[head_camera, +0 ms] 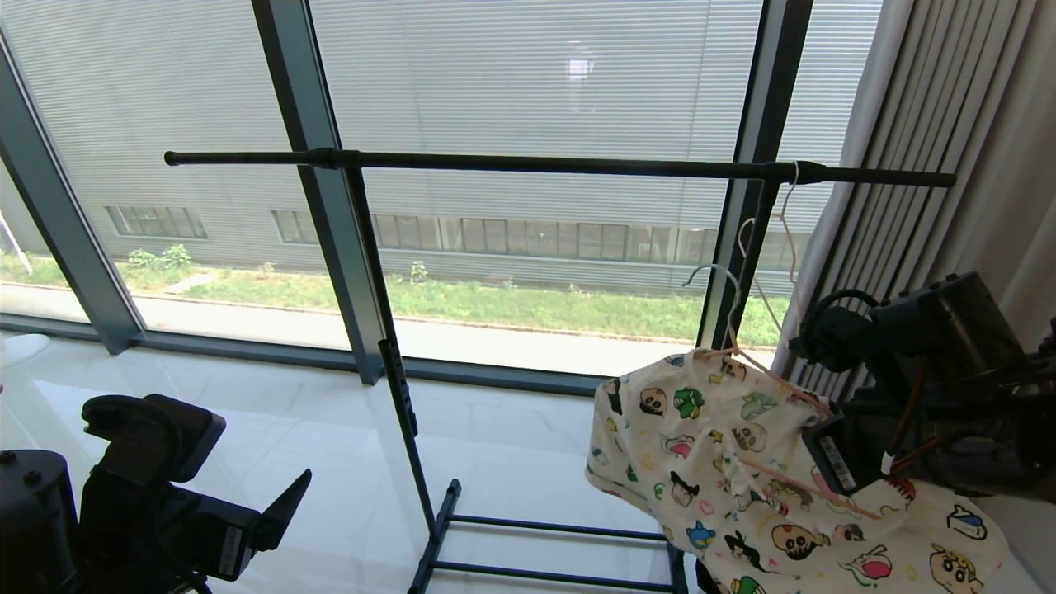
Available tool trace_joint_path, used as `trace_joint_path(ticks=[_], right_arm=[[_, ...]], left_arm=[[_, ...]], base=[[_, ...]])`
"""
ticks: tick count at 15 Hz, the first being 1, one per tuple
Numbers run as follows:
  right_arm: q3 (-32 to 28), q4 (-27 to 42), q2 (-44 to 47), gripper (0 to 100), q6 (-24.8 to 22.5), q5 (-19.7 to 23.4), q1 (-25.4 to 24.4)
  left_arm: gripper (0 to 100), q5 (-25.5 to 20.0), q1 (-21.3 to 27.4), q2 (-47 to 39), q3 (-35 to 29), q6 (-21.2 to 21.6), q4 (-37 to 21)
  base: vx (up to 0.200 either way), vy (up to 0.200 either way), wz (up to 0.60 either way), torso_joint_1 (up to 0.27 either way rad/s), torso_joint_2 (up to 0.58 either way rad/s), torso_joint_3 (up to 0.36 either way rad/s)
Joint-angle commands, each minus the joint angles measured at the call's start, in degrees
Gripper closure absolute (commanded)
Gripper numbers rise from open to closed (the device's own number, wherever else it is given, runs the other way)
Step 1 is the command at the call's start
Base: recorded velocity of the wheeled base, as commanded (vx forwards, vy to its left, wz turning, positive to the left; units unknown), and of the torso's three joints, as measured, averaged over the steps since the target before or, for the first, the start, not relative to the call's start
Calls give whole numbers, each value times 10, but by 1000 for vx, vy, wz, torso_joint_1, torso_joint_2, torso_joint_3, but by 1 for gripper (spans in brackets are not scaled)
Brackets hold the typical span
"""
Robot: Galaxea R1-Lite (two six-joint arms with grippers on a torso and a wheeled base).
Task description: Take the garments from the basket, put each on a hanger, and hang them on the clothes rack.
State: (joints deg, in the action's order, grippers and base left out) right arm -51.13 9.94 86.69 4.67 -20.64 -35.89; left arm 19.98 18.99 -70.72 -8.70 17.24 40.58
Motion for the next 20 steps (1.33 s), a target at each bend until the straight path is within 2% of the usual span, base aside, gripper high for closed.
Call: trace_joint_path(ticks=[1, 2, 3, 6, 8, 10, 11, 13, 20], right_arm=[[-101, 68, 74, 100, 145, -51, -50], [-135, 73, 91, 100, 200, -62, -66], [-158, 73, 102, 100, 223, -77, -74], [-177, 70, 100, 100, 220, -111, -66], [-177, 40, 91, 100, 198, -111, -51], [-176, -25, 89, 100, 139, -110, -36], [-176, -52, 89, 100, 103, -107, -24], [-178, -94, 94, 100, 61, -94, -8], [-180, -105, 96, 100, 60, -95, 0]], left_arm=[[0, 1, 0, 0, -1, 0, 0], [0, 2, 0, 1, -1, 0, 0], [0, 5, 0, 1, -2, 0, 0], [0, 5, 0, 1, -12, 0, 0], [0, 4, 0, 1, -20, 1, 0], [0, 4, 1, 0, -19, 3, 0], [0, 4, 1, 0, -19, 3, 0], [0, 3, 2, 0, -19, 3, 0], [0, 3, 6, 1, -18, 4, 0]], base=[[0, 0, 0, 0, 0, 0], [0, 0, 0, 0, 0, 0], [0, 0, 0, 0, 0, 0], [0, 0, 0, 0, 0, 0], [0, 0, 0, 0, 0, 0], [0, 0, 0, 0, 0, 0], [200, 0, 0, 2, -2, 2], [200, 0, 0, -2, 2, 2], [200, 0, 0, -1, 0, 3]])
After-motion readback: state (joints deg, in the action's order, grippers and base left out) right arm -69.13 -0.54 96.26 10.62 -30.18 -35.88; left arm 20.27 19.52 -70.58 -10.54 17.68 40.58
